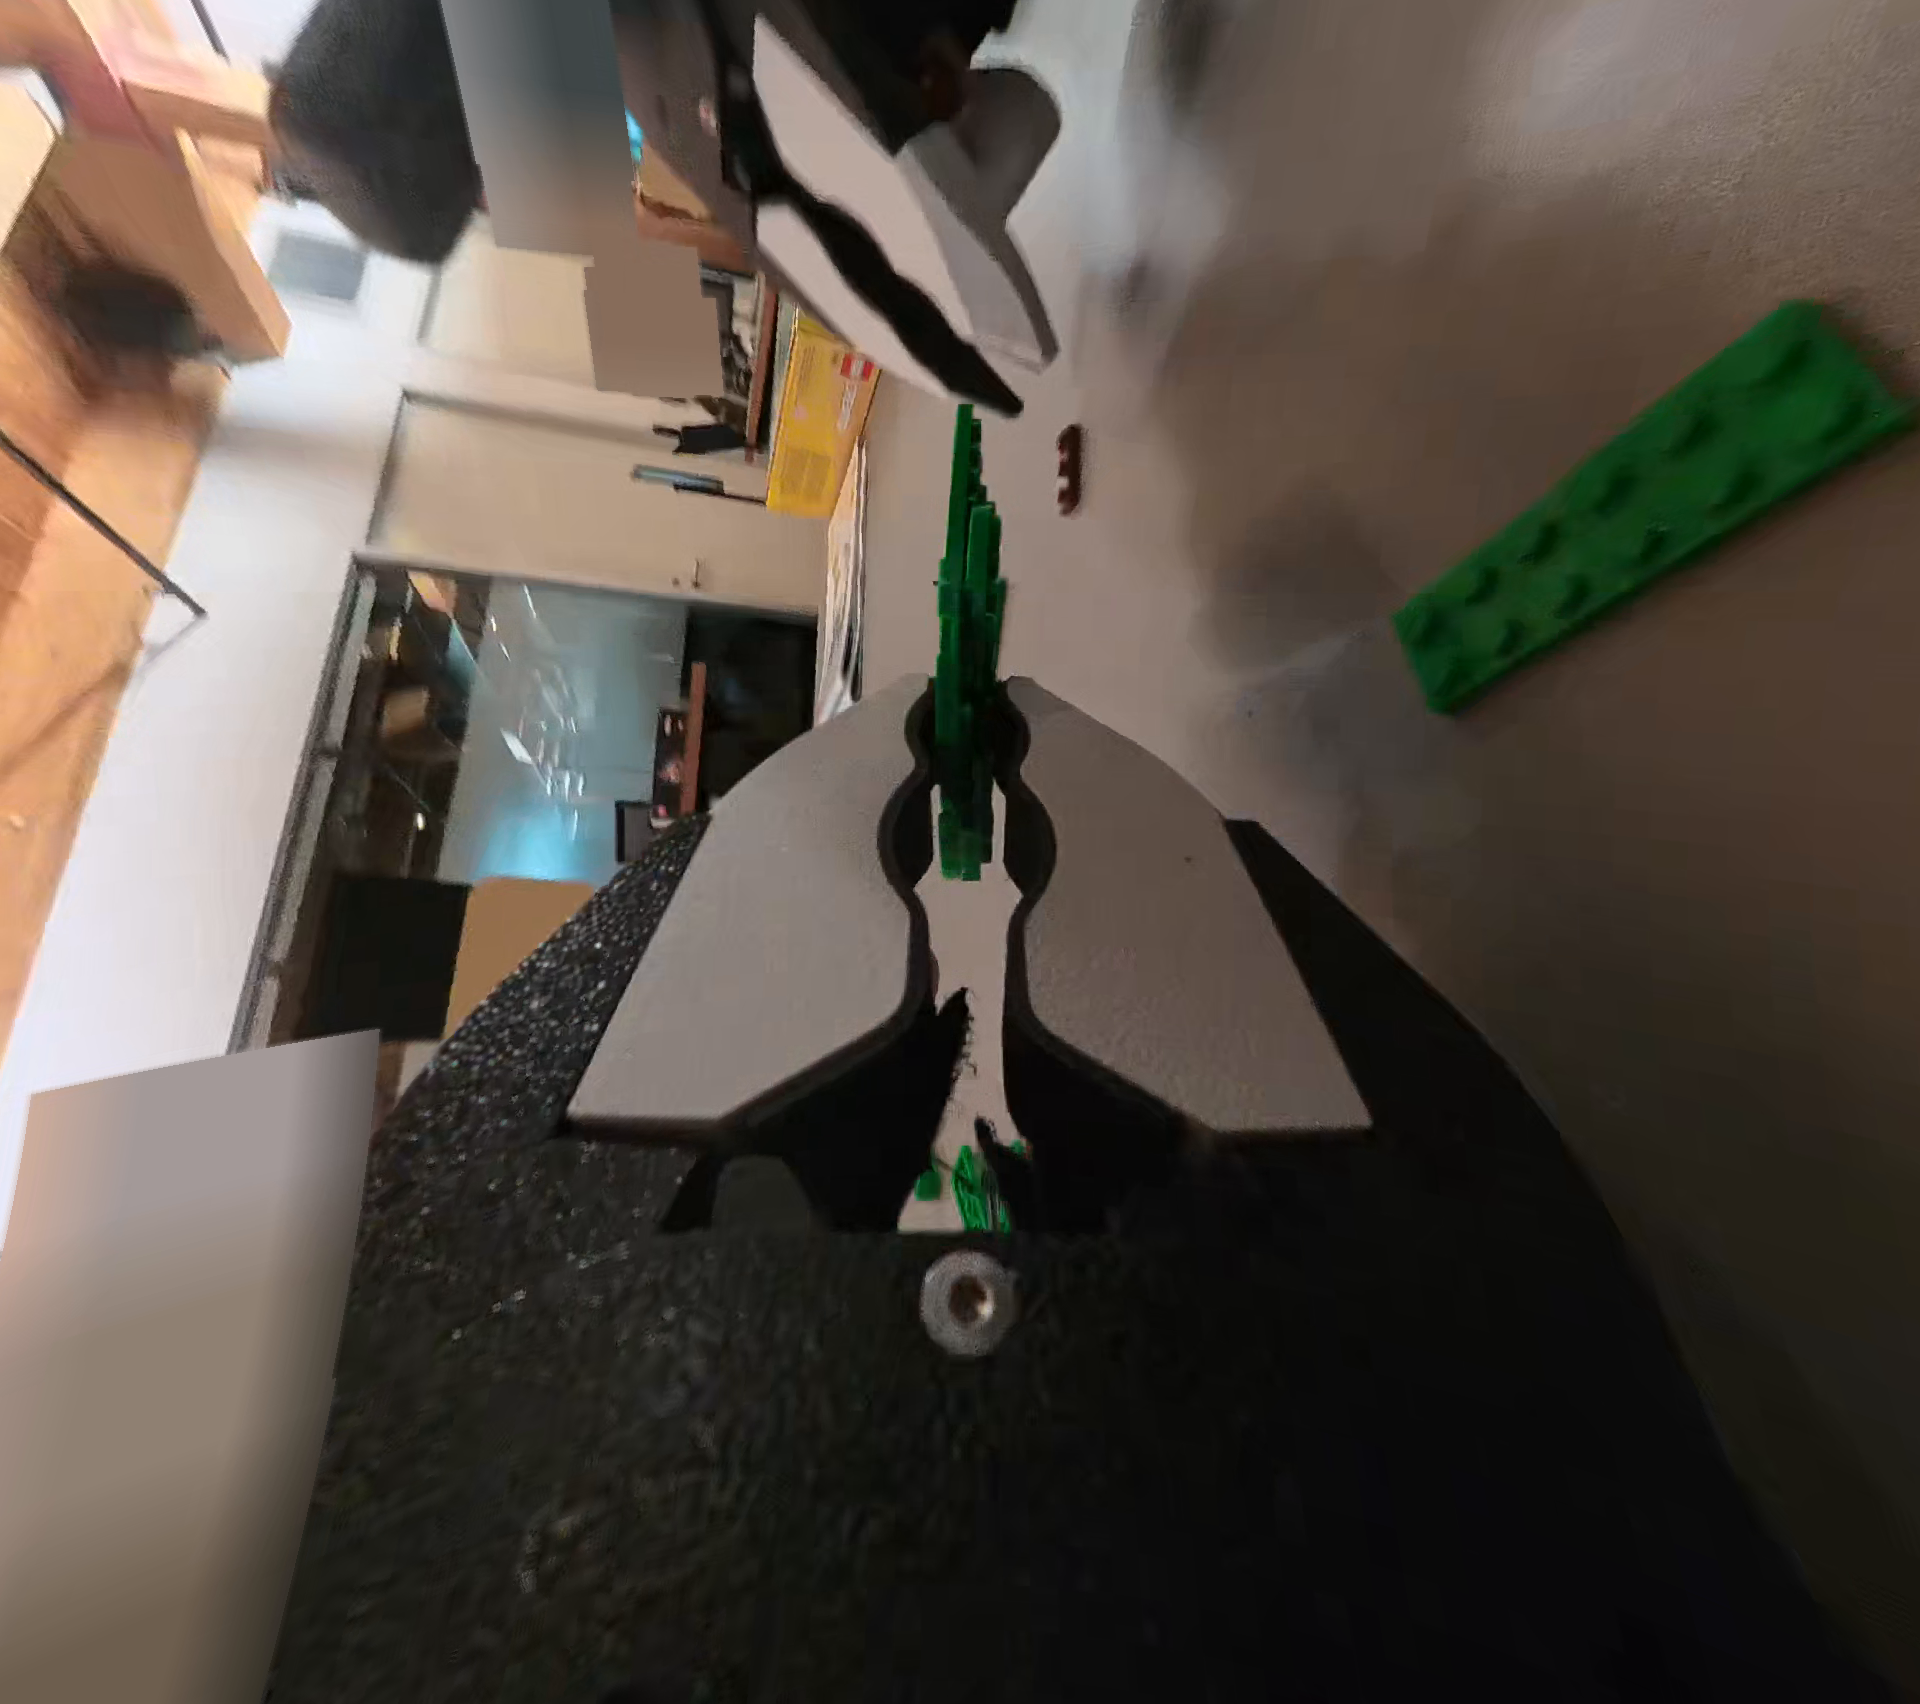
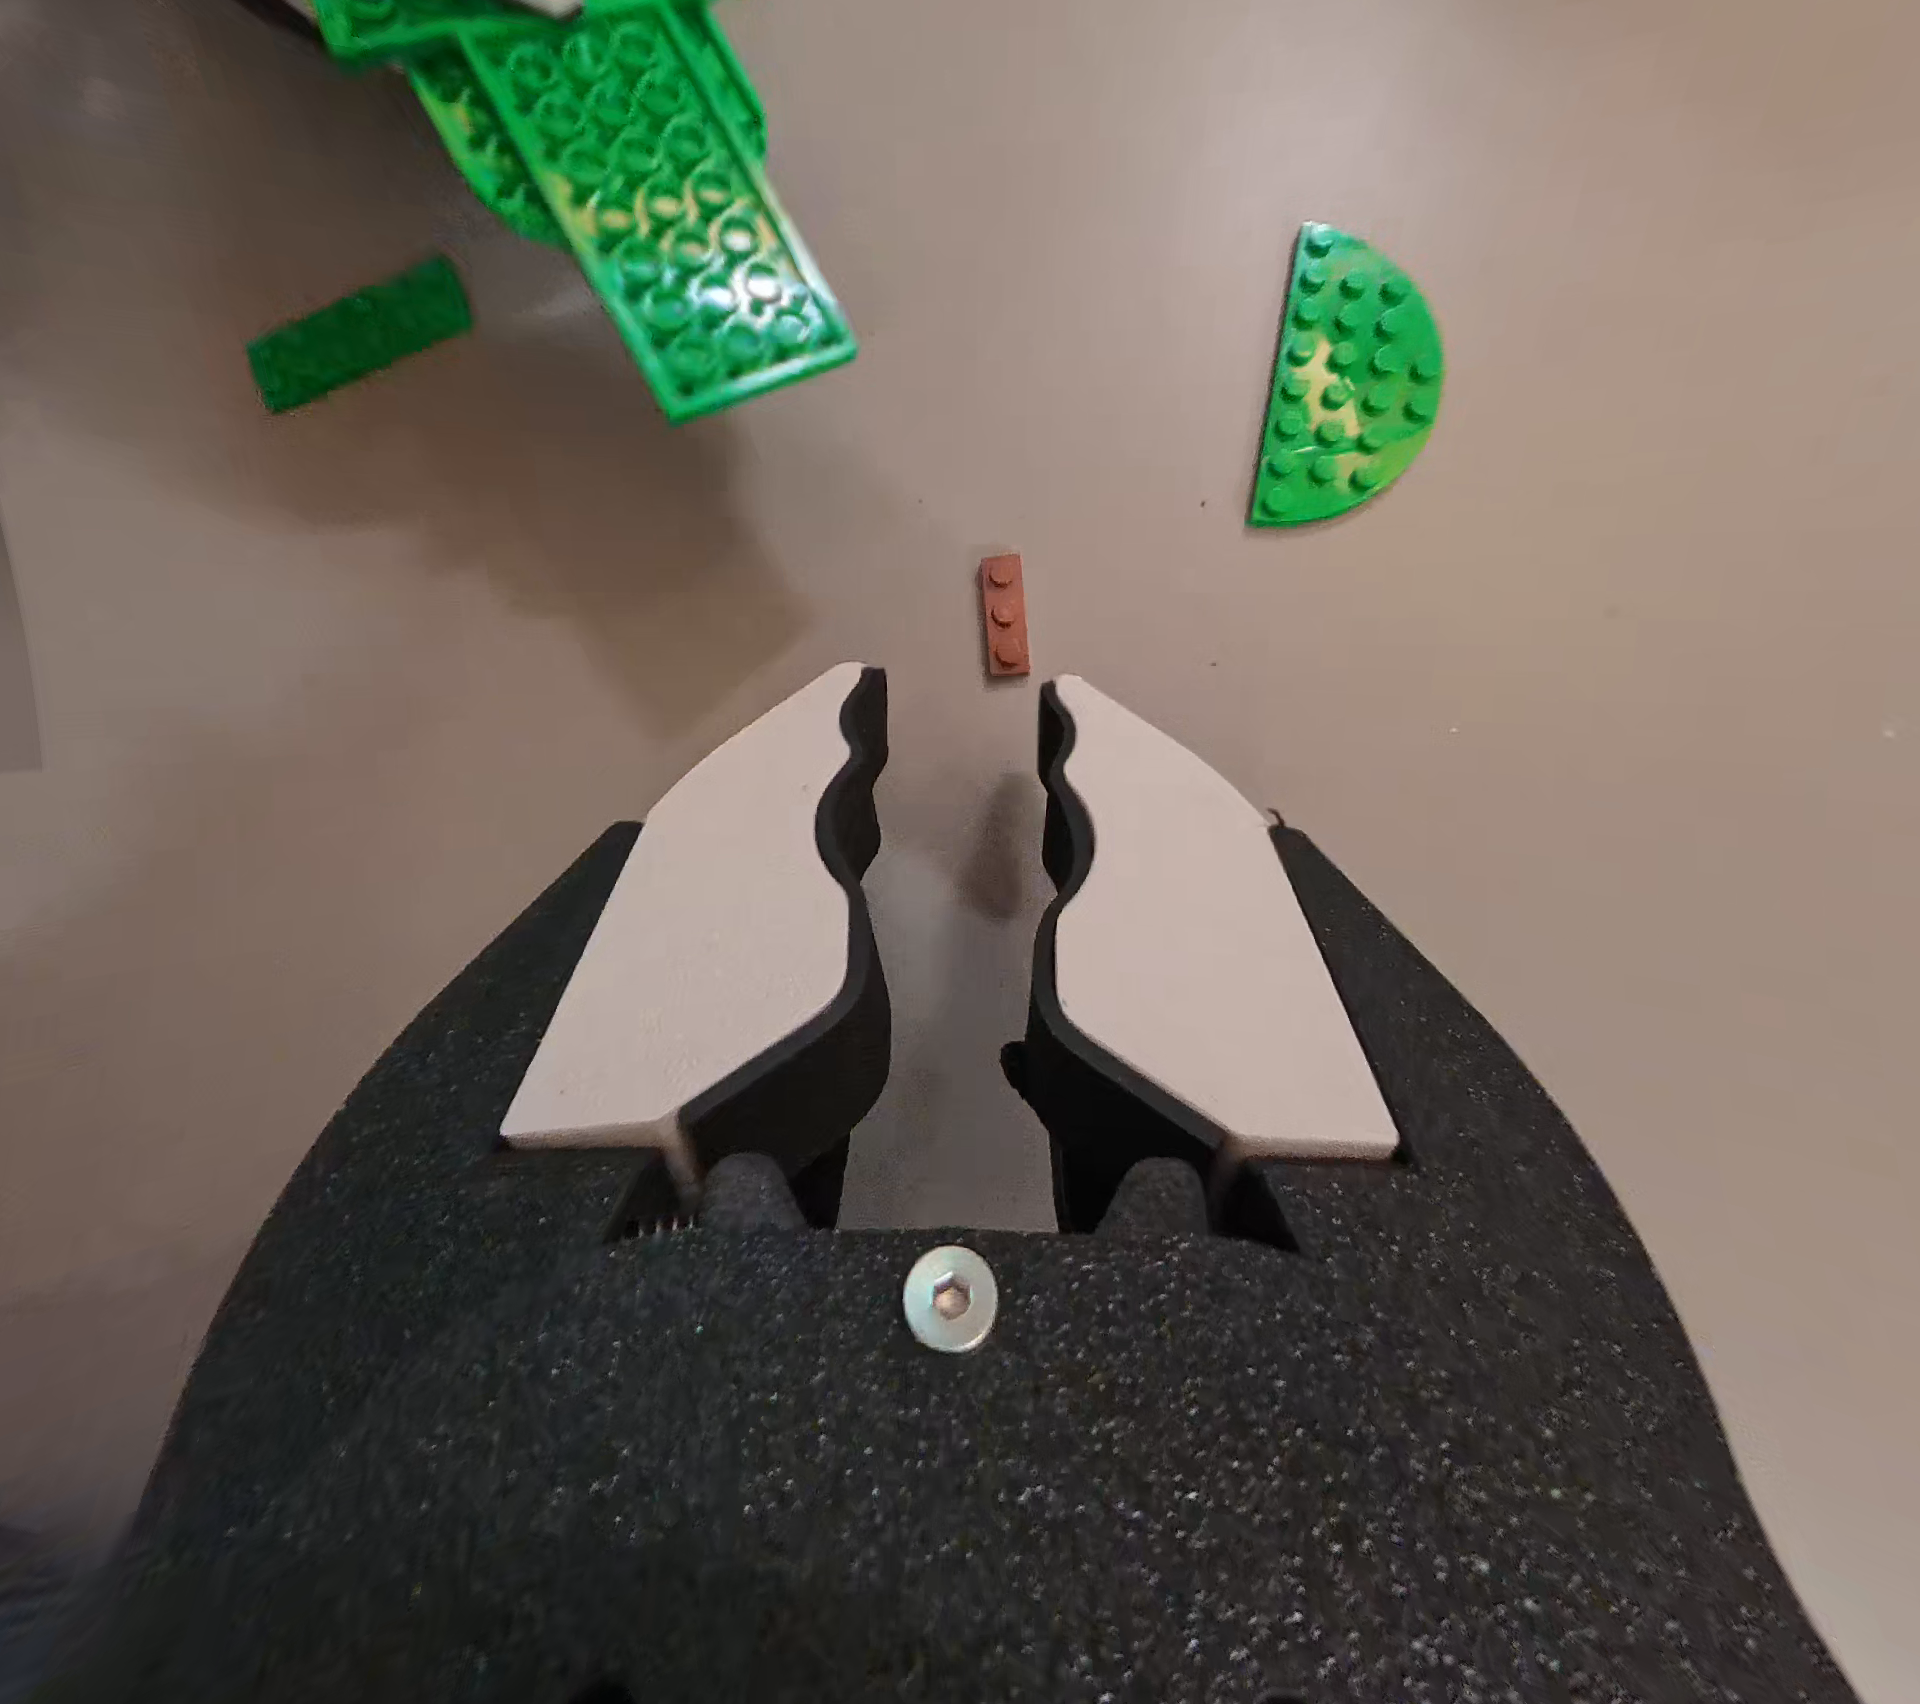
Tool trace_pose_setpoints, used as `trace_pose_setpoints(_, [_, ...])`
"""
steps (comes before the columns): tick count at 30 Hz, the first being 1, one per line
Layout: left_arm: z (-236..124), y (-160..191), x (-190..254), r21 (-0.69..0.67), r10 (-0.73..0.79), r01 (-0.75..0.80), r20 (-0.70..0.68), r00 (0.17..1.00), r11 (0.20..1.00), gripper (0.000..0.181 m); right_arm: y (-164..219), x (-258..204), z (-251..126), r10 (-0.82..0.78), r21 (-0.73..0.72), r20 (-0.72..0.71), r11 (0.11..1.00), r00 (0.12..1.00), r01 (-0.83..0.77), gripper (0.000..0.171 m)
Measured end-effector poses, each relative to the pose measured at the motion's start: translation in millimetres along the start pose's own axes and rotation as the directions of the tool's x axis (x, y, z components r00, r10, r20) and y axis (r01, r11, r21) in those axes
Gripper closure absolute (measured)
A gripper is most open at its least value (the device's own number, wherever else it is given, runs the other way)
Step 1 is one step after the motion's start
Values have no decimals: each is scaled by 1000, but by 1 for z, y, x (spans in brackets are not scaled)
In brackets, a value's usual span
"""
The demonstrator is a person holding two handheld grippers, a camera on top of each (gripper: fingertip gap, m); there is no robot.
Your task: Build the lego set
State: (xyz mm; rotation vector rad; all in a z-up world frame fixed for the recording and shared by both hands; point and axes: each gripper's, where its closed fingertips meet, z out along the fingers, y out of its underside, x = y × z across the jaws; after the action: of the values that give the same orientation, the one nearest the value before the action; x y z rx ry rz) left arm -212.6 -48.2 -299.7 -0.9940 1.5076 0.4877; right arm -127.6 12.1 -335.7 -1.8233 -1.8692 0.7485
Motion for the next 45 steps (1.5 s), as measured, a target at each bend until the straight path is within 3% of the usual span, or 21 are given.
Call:
trace_pose_setpoints(6, [-8, -6, -13, 75, -21, 17, 64, 998, 997, 174, 9, -3, 5, 87, -78, 111, 994, 990, -78, 146])
trace_pose_setpoints(12, [-8, -4, -3, 77, 15, -17, 19, 1000, 997, 174, 7, 0, 4, 214, -141, 171, 971, 962, -191, 151])
trace_pose_setpoints(23, [-9, 11, 1, 62, -88, 91, -48, 995, 994, 174, 2, 8, 16, 87, -283, 97, 958, 991, -56, 162])
trace_pose_setpoints(28, [-10, 13, -1, 61, -98, 101, -47, 994, 993, 173, 5, 0, 14, 25, -322, 57, 947, 998, -5, 155])
trace_pose_setpoints(32, [-10, 12, 0, 65, -114, 117, -55, 992, 991, 173, 5, 4, 15, 1, -339, 23, 941, 1000, 7, 164])
trace_pose_setpoints(36, [-10, 13, 0, 69, -167, 172, -74, 983, 983, 173, 5, 4, 16, -134, -338, -22, 934, 991, 119, 164])
trace_pose_setpoints(41, [-13, 11, -3, 97, -255, 264, -101, 962, 959, 173, -8, 10, 15, -418, -298, -183, 886, 890, 355, 164])
trace_pose_setpoints(45, [-15, 8, -6, 119, -301, 315, -119, 946, 942, 173, -43, 10, -2, -638, -282, -402, 768, 656, 575, 164])
